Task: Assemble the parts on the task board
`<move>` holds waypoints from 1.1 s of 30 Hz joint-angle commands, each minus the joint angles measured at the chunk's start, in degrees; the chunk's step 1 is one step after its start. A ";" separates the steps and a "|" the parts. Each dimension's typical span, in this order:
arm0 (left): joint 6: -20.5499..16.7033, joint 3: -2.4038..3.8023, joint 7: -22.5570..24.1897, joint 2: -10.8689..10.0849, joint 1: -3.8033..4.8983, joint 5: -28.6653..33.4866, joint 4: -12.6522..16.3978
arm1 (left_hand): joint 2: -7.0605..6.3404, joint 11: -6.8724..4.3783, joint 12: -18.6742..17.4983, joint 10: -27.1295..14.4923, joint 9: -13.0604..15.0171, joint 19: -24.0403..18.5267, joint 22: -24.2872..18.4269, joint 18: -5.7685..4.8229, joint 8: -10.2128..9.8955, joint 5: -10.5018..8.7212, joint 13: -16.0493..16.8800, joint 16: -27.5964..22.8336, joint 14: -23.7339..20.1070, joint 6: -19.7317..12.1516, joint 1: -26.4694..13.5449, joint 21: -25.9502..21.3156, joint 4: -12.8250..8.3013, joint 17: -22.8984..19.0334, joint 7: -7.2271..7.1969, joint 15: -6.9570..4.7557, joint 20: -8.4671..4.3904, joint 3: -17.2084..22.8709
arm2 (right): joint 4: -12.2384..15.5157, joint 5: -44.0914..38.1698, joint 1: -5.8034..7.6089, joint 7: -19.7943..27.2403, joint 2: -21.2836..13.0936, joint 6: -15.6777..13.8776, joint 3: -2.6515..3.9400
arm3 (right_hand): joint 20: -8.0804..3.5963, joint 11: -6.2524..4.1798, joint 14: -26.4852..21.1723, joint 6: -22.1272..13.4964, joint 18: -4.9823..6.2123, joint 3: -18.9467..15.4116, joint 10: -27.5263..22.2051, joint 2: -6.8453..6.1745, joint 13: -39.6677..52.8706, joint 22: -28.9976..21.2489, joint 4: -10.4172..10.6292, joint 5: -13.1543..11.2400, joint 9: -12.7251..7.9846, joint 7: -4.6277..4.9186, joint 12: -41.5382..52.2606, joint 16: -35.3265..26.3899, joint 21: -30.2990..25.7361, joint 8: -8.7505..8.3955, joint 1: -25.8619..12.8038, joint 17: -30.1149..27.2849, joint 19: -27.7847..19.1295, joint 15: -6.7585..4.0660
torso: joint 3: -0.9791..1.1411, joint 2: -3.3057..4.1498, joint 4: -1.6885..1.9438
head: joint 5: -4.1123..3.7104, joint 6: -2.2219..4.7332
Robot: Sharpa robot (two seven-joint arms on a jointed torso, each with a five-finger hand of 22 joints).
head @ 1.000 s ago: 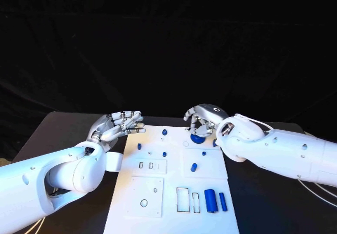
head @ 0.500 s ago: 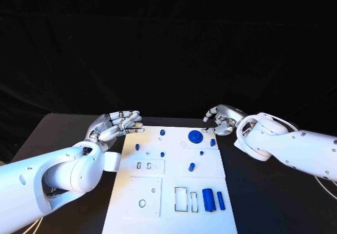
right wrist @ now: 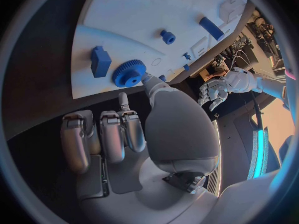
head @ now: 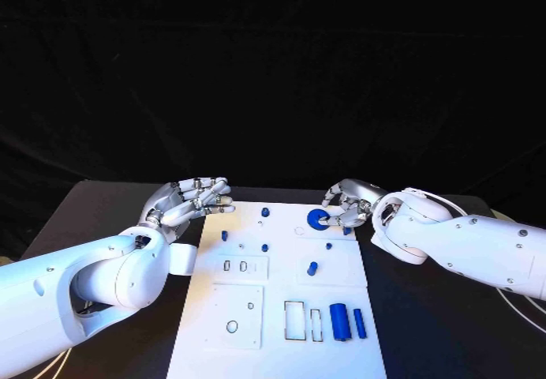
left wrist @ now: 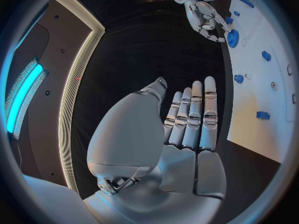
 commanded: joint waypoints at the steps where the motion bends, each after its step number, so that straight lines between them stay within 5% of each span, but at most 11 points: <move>1: 1.25 0.04 0.31 0.16 0.08 -0.17 0.05 | -0.34 0.35 -0.25 -0.01 -0.06 0.37 -0.10 0.23 -0.22 0.18 -0.03 -0.30 0.17 -0.31 -0.30 -0.28 0.29 0.07 0.70 0.28 0.20 0.05 | -0.38 -1.37 -0.24 -0.53 0.55 1.88 -0.06 | 0.29 0.24 5.61 -0.44 -0.79 -0.36 2.33 0.23 11.02 15.09 0.12 0.18 0.10 -0.10 0.33 0.37 0.30 0.19 0.74 13.22 6.07 0.35 | 0.05 0.06 0.09 | 0.00 -0.18; 17: 1.31 0.04 0.22 0.28 0.08 -0.17 -0.18 | -0.31 0.35 -0.33 0.02 -0.07 0.34 -0.14 0.23 -0.24 0.19 -0.02 -0.38 0.12 -0.30 -0.33 -0.33 0.34 0.10 0.70 0.30 0.23 0.08 | -1.20 -3.41 -0.75 -0.75 1.58 2.62 -0.15 | 0.51 0.34 5.67 -0.08 -0.79 0.33 2.51 1.27 11.30 15.09 -0.30 0.48 0.30 -0.03 0.61 0.50 0.30 0.73 3.15 13.63 6.07 0.51 | 0.06 0.03 -0.03 | -0.03 -0.44; 33: 1.32 0.04 0.11 0.33 0.08 -0.17 -0.31 | -0.23 0.36 -0.39 0.03 -0.08 0.33 -0.17 0.23 -0.26 0.19 -0.02 -0.43 0.10 -0.29 -0.27 -0.36 0.34 0.13 0.70 0.30 0.24 0.16 | -1.38 -8.93 -1.27 -1.53 2.02 2.88 -0.21 | 0.40 0.04 5.82 2.71 -0.79 5.28 3.87 1.73 12.69 15.09 -2.58 0.26 -0.20 -0.35 1.77 0.69 0.30 1.16 7.17 14.36 6.07 0.33 | 0.06 0.08 0.05 | -0.09 -0.72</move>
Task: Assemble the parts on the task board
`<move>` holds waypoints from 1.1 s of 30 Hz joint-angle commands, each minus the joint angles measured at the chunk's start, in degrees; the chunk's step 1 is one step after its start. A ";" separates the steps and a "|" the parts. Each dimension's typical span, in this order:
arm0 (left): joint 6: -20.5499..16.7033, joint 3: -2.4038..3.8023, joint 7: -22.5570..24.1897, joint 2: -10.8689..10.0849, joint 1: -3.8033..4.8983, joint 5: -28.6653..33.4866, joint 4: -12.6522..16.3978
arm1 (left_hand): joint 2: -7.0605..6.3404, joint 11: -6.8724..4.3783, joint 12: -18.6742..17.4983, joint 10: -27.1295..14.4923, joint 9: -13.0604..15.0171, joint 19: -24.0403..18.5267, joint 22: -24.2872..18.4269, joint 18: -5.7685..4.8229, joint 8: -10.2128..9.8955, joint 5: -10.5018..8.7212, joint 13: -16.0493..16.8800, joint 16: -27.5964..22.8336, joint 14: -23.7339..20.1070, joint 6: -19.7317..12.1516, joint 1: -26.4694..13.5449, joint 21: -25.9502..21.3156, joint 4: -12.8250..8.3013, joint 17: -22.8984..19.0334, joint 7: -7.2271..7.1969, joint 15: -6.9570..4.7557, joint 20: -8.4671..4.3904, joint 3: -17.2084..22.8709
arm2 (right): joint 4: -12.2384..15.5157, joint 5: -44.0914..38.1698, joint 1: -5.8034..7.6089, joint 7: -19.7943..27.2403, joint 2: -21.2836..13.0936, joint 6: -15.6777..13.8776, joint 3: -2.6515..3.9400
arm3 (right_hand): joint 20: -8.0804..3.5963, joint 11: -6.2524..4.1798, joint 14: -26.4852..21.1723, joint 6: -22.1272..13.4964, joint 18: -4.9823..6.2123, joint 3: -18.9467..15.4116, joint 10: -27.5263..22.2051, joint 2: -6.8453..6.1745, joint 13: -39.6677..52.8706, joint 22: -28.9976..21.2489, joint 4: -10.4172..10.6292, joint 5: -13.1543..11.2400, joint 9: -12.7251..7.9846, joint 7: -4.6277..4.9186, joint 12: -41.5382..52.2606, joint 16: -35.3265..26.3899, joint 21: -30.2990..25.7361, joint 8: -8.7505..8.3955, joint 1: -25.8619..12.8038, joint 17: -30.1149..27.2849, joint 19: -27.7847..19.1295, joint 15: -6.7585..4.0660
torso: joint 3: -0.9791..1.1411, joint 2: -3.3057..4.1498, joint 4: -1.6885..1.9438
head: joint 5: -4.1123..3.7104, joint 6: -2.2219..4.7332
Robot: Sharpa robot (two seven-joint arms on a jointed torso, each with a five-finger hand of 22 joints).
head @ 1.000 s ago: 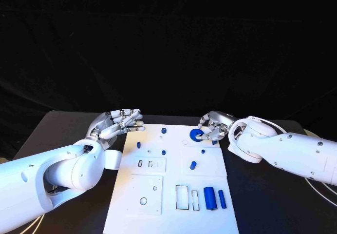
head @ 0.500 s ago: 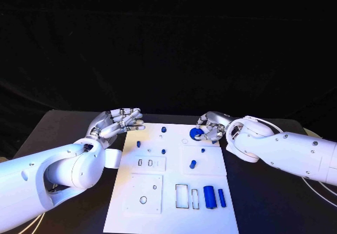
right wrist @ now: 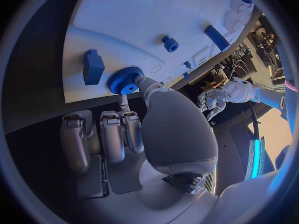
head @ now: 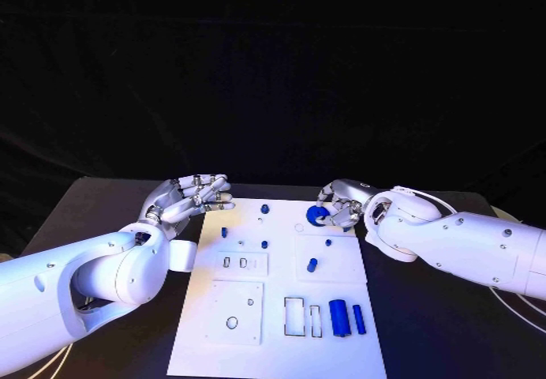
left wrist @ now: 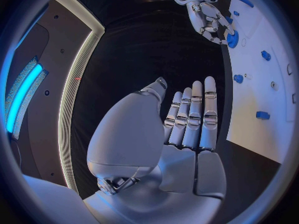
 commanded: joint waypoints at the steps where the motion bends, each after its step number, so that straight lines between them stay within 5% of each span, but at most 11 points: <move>1: 1.10 0.05 0.25 0.12 0.08 -0.17 0.07 | -0.23 0.36 -0.39 0.03 -0.08 0.33 -0.06 0.24 -0.27 0.19 -0.02 -0.20 0.10 -0.29 -0.27 -0.36 0.18 0.08 0.70 0.31 0.24 0.00 | -0.17 -4.23 -0.62 -1.42 0.13 1.64 -0.37 | 0.32 0.01 5.82 0.91 -0.81 0.81 3.89 0.06 12.72 15.07 -0.04 -0.02 0.03 -0.10 0.41 0.25 0.30 0.44 0.58 14.40 6.00 0.31 | 0.02 0.04 0.04 | 0.03 -0.11; 10: 1.09 0.05 0.21 0.10 0.08 -0.17 0.02 | -0.09 0.35 -0.51 0.06 -0.10 0.32 -0.11 0.25 -0.30 0.19 -0.01 -0.28 0.09 -0.29 -0.07 -0.39 0.11 0.13 0.69 0.30 0.24 0.17 | 0.17 -5.55 -0.79 -1.40 0.15 -0.82 -0.39 | -0.26 -0.83 5.86 4.14 -0.81 4.40 4.40 0.88 13.21 15.07 -0.30 -0.85 -0.61 -1.04 0.81 0.29 0.30 0.39 0.63 14.55 6.00 -0.39 | 0.04 0.01 0.01 | 0.20 -0.20; 22: 1.03 0.05 0.05 0.09 0.07 -0.17 -0.02 | 0.02 0.34 -0.61 0.12 -0.12 0.34 -0.15 0.27 -0.33 0.19 0.00 -0.35 0.09 -0.27 0.17 -0.41 0.00 0.19 0.66 0.29 0.24 0.37 | 3.29 -9.63 -0.52 -1.31 -0.01 -8.89 -0.34 | -0.81 -1.43 5.96 6.08 -0.81 6.51 5.12 0.09 13.94 15.07 -0.44 -0.23 -1.13 -1.70 1.37 0.39 0.30 -0.04 -0.57 15.01 6.00 -0.95 | 0.05 -0.01 -0.08 | 0.33 0.15; 33: 1.04 0.04 0.09 0.12 0.07 -0.17 0.02 | 0.07 0.33 -0.66 0.14 -0.12 0.35 -0.16 0.27 -0.35 0.19 0.00 -0.38 0.09 -0.27 0.27 -0.42 -0.05 0.21 0.66 0.28 0.23 0.45 | 7.24 -14.32 0.00 -3.06 2.43 -10.44 -0.31 | -0.93 -1.52 5.97 6.37 -0.81 7.03 5.39 -0.05 14.22 15.07 -0.40 -0.41 -1.32 -1.78 1.58 0.41 0.30 -0.32 -1.03 15.08 6.00 -1.05 | -0.04 0.03 0.11 | 0.61 0.03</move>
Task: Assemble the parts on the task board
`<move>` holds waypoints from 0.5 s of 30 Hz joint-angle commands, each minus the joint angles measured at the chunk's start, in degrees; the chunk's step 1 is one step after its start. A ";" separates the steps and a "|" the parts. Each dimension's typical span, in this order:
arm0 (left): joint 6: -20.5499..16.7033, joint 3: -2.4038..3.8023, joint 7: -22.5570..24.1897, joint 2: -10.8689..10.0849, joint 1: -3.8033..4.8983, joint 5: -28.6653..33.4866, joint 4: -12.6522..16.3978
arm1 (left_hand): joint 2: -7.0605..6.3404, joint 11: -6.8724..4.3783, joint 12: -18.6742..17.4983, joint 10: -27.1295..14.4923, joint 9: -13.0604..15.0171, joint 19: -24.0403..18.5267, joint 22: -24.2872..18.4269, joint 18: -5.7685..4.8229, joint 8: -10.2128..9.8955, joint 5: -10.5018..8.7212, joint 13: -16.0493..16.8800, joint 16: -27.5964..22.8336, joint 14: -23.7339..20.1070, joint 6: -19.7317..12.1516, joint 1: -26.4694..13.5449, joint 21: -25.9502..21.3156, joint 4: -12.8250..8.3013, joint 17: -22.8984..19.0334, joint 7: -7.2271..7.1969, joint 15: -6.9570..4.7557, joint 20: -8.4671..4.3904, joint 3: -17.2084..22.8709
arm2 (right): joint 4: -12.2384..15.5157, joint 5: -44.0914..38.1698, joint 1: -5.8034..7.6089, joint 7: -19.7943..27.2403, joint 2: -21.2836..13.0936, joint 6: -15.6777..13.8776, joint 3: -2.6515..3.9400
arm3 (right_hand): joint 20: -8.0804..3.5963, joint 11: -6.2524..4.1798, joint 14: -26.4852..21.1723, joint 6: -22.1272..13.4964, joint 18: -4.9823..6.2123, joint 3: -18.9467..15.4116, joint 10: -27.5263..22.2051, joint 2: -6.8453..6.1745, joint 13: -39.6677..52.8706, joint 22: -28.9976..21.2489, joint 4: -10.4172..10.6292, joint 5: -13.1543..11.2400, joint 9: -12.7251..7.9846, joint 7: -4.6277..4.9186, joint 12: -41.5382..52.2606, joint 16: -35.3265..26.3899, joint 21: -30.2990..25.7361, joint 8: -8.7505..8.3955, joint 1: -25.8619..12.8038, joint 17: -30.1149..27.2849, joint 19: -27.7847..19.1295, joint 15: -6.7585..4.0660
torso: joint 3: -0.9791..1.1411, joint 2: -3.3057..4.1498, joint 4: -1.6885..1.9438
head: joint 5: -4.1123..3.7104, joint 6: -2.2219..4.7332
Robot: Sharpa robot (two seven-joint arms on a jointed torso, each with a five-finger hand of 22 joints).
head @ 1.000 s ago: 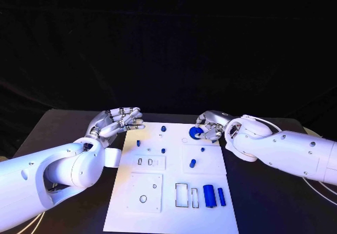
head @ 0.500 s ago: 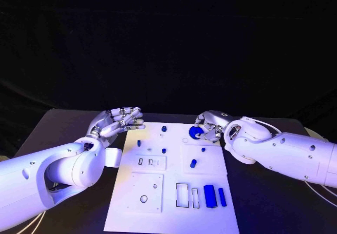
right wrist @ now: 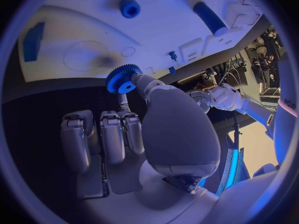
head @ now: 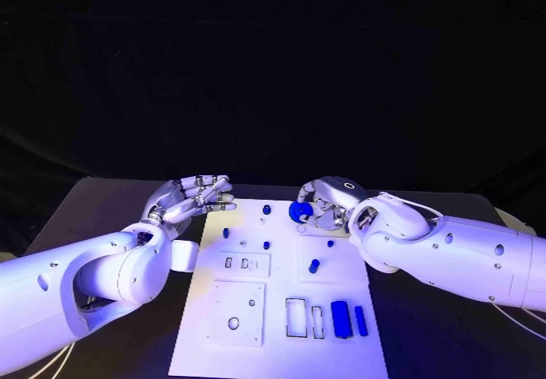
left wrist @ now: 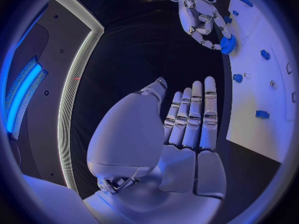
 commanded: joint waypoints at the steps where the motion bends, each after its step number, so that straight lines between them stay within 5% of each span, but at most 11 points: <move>1: 1.00 0.04 0.32 0.15 0.07 -0.17 0.12 | 0.07 0.33 -0.31 0.14 -0.07 0.35 -0.05 0.27 -0.35 0.19 0.00 -0.38 0.09 -0.27 0.27 -0.21 -0.04 0.05 0.66 0.28 0.23 0.45 | 0.80 -4.22 0.07 -1.72 1.44 -1.66 0.00 | -0.49 -0.27 6.18 3.30 -0.82 0.40 5.20 0.11 14.24 15.09 -0.10 -0.11 -0.04 -2.62 0.06 0.19 0.31 -0.01 -0.67 15.08 5.99 -0.40 | -0.10 0.03 0.05 | 0.23 -0.04; 15: 1.02 0.05 0.42 0.52 0.07 -0.17 0.10 | 0.07 0.33 -0.31 0.14 -0.07 0.35 -0.05 0.27 -0.35 0.19 0.00 -0.38 0.09 -0.27 0.27 -0.21 -0.04 0.05 0.66 0.28 0.23 0.45 | -2.97 -4.85 -0.37 -2.14 8.78 -0.54 -0.41 | -0.55 -0.30 6.18 3.47 -0.82 0.74 5.07 0.11 14.10 15.09 0.05 -0.35 -0.18 -2.64 -0.04 0.19 0.31 -0.24 -1.14 15.08 5.99 -0.44 | -0.10 0.10 0.12 | 0.30 -0.17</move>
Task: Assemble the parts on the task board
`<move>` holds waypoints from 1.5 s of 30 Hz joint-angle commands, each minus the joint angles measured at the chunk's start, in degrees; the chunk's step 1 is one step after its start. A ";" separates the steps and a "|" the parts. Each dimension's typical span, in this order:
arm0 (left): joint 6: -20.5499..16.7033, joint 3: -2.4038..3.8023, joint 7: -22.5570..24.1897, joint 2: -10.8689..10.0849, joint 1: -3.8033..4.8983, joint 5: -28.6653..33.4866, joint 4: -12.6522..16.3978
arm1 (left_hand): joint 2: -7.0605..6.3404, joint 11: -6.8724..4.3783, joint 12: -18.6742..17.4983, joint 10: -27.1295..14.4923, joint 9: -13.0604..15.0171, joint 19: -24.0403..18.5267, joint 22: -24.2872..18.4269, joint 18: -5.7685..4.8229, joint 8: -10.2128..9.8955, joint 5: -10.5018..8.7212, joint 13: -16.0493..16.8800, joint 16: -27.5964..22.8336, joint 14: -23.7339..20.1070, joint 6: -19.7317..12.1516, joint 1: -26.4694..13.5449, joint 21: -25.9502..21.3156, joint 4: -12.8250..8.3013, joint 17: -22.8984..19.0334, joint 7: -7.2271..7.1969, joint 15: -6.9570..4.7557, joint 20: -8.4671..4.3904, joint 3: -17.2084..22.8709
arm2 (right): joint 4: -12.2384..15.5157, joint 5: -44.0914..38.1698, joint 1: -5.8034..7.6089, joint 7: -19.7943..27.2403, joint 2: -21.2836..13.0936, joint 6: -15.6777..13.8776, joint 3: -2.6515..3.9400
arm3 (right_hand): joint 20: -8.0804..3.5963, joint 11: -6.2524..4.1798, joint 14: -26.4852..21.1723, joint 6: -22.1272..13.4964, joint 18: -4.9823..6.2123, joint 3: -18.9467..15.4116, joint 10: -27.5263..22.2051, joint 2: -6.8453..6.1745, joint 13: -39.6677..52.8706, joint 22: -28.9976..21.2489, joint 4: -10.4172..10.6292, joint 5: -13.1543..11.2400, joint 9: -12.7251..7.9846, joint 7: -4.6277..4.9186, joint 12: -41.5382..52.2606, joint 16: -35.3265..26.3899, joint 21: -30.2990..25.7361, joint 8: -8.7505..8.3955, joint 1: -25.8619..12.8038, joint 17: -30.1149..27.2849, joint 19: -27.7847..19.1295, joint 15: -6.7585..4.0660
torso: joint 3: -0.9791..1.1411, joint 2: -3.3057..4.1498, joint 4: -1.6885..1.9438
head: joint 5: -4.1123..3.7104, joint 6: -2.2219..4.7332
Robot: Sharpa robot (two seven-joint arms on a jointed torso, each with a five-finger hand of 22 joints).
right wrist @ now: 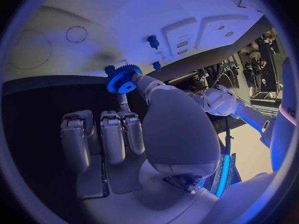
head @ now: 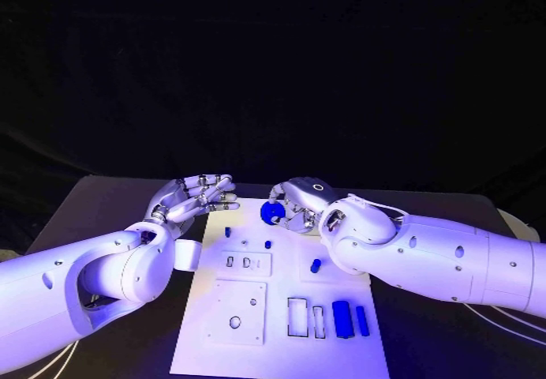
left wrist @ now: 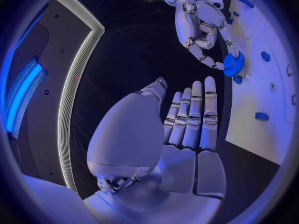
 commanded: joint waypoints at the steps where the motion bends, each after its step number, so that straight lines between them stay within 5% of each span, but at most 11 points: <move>1: 0.99 0.05 0.45 0.17 0.07 -0.17 0.07 | 0.07 0.33 -0.31 0.14 -0.08 0.35 -0.05 0.27 -0.35 0.19 0.00 -0.38 0.09 -0.27 0.27 -0.22 -0.04 0.06 0.66 0.28 0.23 0.45 | -1.27 -1.55 -0.37 -0.60 1.32 0.51 -0.15 | -0.55 -0.30 5.97 3.45 -0.83 0.42 5.08 0.03 14.11 15.05 0.06 -0.34 0.05 -2.64 -0.04 0.19 0.31 0.31 -0.47 15.06 5.99 -0.24 | 0.04 0.06 0.07 | 0.01 -0.12; 22: 1.00 0.05 0.50 0.50 0.08 -0.17 0.00 | 0.06 0.32 -0.37 0.19 -0.08 0.36 -0.07 0.28 -0.37 0.19 0.01 -0.42 0.09 -0.25 0.39 -0.23 -0.11 0.09 0.63 0.28 0.23 0.53 | -7.21 -0.91 -2.26 -0.08 6.58 1.91 -0.44 | -0.58 -0.24 5.94 3.28 -0.83 0.63 4.86 -0.27 13.88 15.05 0.22 -0.55 -0.17 -2.54 -0.23 0.16 0.31 -0.16 -1.16 14.92 5.99 -0.22 | 0.15 0.03 -0.13 | 0.26 -0.43; 31: 0.98 0.05 0.45 0.44 0.08 -0.17 -0.02 | 0.06 0.32 -0.37 0.19 -0.08 0.36 -0.07 0.28 -0.37 0.19 0.01 -0.42 0.09 -0.25 0.39 -0.23 -0.11 0.09 0.63 0.28 0.23 0.53 | -8.06 -0.06 -2.30 -0.24 6.86 2.48 -0.45 | 0.36 1.33 5.90 -0.79 -0.83 0.04 2.53 -2.09 11.47 15.05 1.26 -1.01 -1.56 -0.73 -2.16 0.12 0.31 -3.91 -4.17 14.73 5.99 1.05 | 0.14 0.04 -0.14 | 0.20 -0.35; 37: 0.98 0.05 0.40 0.44 0.08 -0.17 -0.05 | 0.02 0.30 -0.44 0.29 -0.09 0.37 -0.11 0.27 -0.38 0.18 0.02 -0.49 0.09 -0.21 0.45 -0.24 -0.15 0.14 0.61 0.27 0.23 0.59 | -7.93 0.75 -2.30 -0.08 6.77 4.04 -0.45 | 1.26 2.05 5.95 -2.52 -0.83 -3.50 2.08 -2.74 11.05 15.05 4.34 -2.38 -1.97 -0.11 -2.50 0.17 0.31 -5.98 -8.70 14.98 5.99 1.83 | 0.17 0.04 -0.16 | 0.25 -0.24; 41: 0.95 0.05 0.38 0.43 0.08 -0.17 -0.07 | 0.02 0.30 -0.44 0.29 -0.09 0.37 -0.11 0.27 -0.38 0.18 0.02 -0.49 0.09 -0.21 0.45 -0.24 -0.15 0.14 0.61 0.27 0.23 0.59 | -7.82 1.43 -2.30 -0.04 6.57 5.33 -0.45 | 1.39 2.08 5.97 -2.09 -0.83 -6.09 2.25 -1.72 11.22 15.05 6.93 -1.58 -1.83 -0.11 -2.34 0.19 0.31 -6.36 -11.13 15.06 5.99 1.88 | 0.17 0.05 -0.16 | 0.25 -0.32; 45: 0.92 0.05 0.36 0.40 0.08 -0.17 -0.08 | 0.02 0.30 -0.44 0.29 -0.09 0.37 -0.11 0.27 -0.38 0.18 0.02 -0.49 0.09 -0.21 0.45 -0.24 -0.15 0.14 0.61 0.27 0.23 0.59 | -7.83 1.73 -2.30 -0.18 6.36 6.33 -0.45 | 1.38 2.04 5.97 -1.76 -0.83 -7.00 2.40 -1.14 11.38 15.05 7.18 -1.18 -1.72 -0.17 -2.21 0.19 0.31 -6.45 -11.92 15.06 5.99 1.85 | 0.19 0.06 -0.18 | 0.26 -0.38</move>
